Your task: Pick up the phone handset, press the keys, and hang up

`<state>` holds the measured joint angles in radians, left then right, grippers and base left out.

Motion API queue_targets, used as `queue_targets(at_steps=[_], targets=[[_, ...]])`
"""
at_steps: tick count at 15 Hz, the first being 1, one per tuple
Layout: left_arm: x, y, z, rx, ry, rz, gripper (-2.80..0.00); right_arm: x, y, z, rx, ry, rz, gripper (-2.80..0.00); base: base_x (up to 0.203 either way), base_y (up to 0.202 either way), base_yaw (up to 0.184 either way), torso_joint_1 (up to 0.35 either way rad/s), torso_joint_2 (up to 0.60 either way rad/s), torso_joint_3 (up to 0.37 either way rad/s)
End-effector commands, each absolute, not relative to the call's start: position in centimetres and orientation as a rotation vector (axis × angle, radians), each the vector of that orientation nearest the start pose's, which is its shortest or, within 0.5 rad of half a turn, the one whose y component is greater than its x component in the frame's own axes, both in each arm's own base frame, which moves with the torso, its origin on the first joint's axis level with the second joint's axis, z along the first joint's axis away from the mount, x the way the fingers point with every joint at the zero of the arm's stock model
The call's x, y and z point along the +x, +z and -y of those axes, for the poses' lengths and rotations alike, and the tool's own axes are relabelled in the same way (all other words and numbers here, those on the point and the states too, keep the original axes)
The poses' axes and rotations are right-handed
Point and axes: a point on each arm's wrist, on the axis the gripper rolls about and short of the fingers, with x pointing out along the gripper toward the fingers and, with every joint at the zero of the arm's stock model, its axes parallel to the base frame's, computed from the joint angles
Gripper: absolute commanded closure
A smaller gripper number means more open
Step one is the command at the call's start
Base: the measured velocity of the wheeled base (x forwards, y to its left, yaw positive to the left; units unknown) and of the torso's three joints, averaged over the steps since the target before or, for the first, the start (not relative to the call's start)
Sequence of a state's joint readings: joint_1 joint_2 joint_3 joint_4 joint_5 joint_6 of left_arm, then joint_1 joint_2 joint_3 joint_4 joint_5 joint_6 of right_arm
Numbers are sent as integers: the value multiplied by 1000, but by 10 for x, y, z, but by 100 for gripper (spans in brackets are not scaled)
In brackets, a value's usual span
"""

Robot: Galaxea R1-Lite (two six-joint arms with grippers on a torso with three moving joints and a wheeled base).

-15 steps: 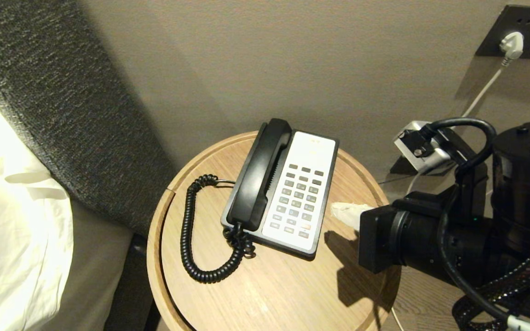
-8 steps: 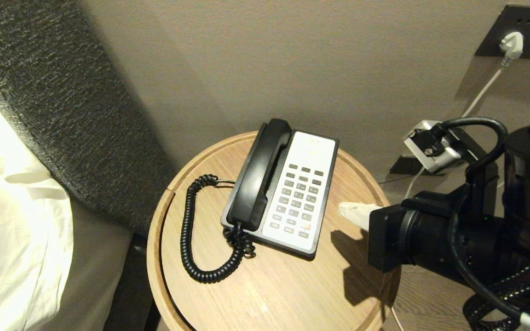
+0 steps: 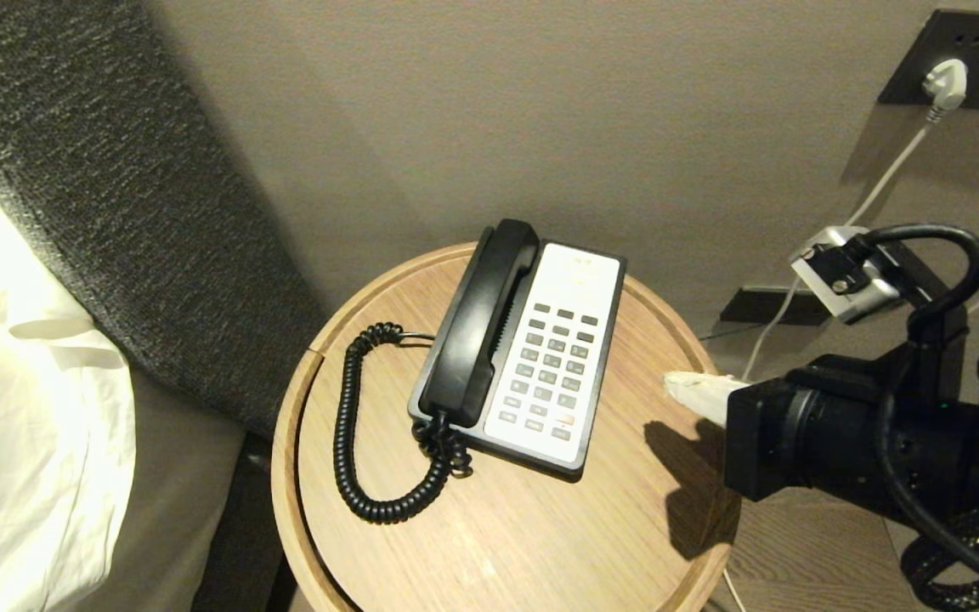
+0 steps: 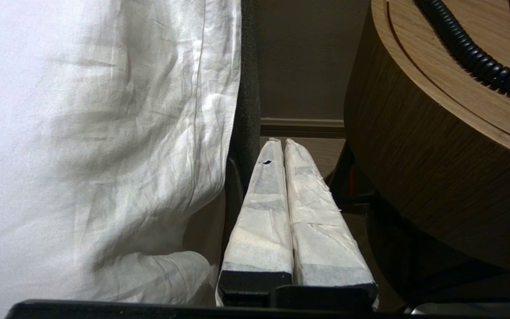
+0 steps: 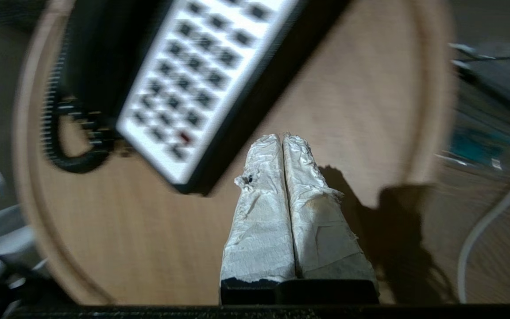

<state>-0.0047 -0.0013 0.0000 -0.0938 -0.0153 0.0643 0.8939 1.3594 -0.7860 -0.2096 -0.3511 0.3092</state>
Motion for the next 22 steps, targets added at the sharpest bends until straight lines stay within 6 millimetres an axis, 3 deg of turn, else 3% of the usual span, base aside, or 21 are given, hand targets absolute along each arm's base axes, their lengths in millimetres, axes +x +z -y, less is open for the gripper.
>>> queue_targets(at_steps=[1, 5, 8, 11, 14, 16, 18, 22], targets=[[-20, 74, 0, 65, -18, 56, 0, 144, 231, -138, 111, 432, -352, 0, 0, 0, 0, 0, 0, 0], [-20, 74, 0, 65, -19, 56, 0, 103, 228, -66, 197, 338, -253, 0, 0, 0, 0, 0, 0, 0], [-20, 74, 0, 66, -18, 57, 0, 71, 219, -34, 240, 243, -213, 0, 0, 0, 0, 0, 0, 0], [-20, 74, 0, 66, -18, 57, 0, 36, 192, -6, 279, 73, -151, 0, 0, 0, 0, 0, 0, 0], [-20, 74, 0, 66, -18, 57, 0, -2, 159, 2, 267, 29, -52, 0, 0, 0, 0, 0, 0, 0], [-20, 74, 0, 66, -18, 56, 0, -17, 130, 0, 209, 39, -22, 0, 0, 0, 0, 0, 0, 0], [-20, 74, 0, 66, -18, 56, 0, -15, 101, -1, 129, 40, -65, 0, 0, 0, 0, 0, 0, 0], [-20, 74, 0, 65, -18, 57, 0, -21, 85, -1, 47, 48, -26, 0, 0, 0, 0, 0, 0, 0]])
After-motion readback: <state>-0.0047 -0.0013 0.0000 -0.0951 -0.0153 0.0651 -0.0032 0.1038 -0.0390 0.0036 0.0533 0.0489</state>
